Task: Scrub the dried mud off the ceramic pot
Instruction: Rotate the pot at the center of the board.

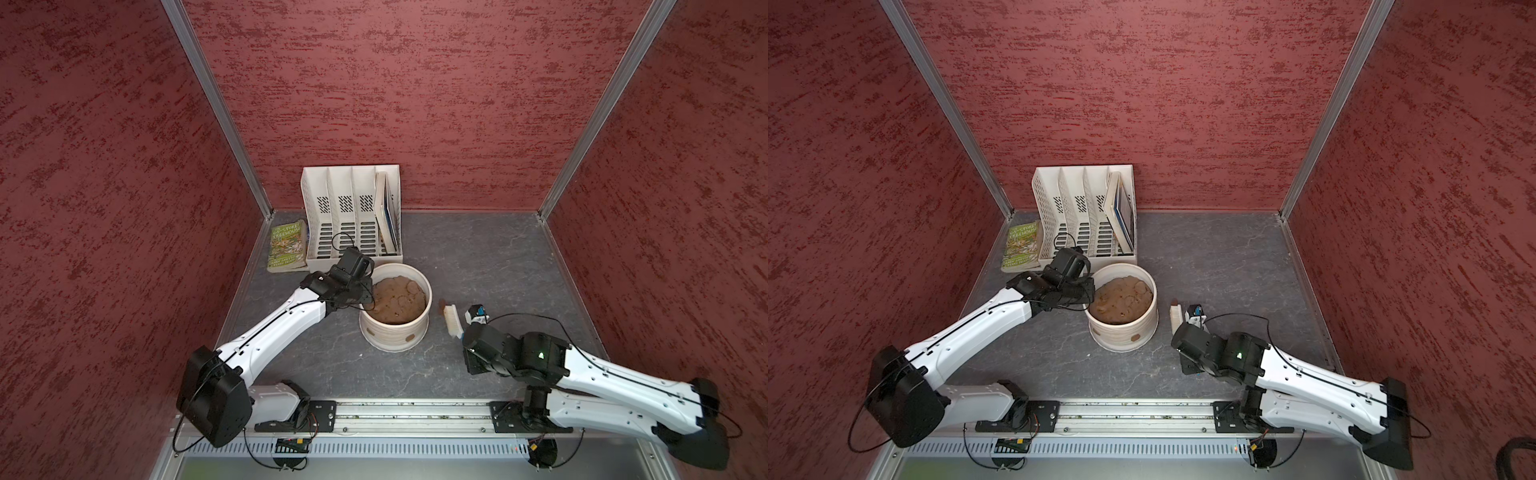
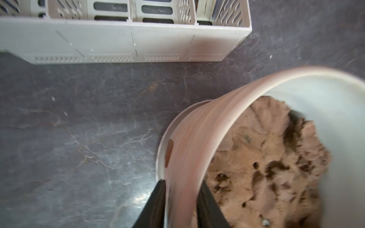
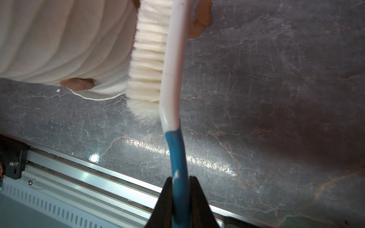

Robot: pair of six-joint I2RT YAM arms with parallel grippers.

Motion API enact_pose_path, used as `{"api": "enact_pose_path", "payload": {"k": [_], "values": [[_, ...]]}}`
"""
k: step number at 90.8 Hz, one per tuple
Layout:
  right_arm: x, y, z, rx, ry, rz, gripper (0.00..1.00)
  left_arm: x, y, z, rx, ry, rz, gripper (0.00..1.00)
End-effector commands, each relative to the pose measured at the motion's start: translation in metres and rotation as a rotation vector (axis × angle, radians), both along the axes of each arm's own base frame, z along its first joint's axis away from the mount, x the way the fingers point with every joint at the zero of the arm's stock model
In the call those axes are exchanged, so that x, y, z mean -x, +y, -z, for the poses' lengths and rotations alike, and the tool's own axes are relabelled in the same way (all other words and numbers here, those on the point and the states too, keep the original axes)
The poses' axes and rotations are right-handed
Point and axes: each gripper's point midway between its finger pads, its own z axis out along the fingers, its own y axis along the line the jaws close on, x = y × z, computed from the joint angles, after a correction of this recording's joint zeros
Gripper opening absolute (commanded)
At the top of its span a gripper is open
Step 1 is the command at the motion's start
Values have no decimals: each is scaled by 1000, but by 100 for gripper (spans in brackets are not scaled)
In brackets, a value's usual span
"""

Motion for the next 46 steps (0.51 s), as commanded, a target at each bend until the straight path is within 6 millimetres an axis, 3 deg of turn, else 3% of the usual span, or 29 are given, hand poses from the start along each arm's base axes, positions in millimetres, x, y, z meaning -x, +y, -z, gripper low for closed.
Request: {"api": "enact_pose_path", "payload": {"k": [1, 8, 18, 46], "values": [[-3, 0, -10, 14, -39, 18, 0, -6, -8, -20, 68, -61, 4, 45], [-4, 4, -10, 20, -45, 10, 0, -14, -7, -22, 66, -78, -1, 50], [-8, 11, -10, 25, -49, 2, 0, -25, -6, -18, 67, -72, -1, 50], [-7, 15, -8, 17, -42, -4, 0, -32, -11, -16, 74, -69, 23, 35]]}}
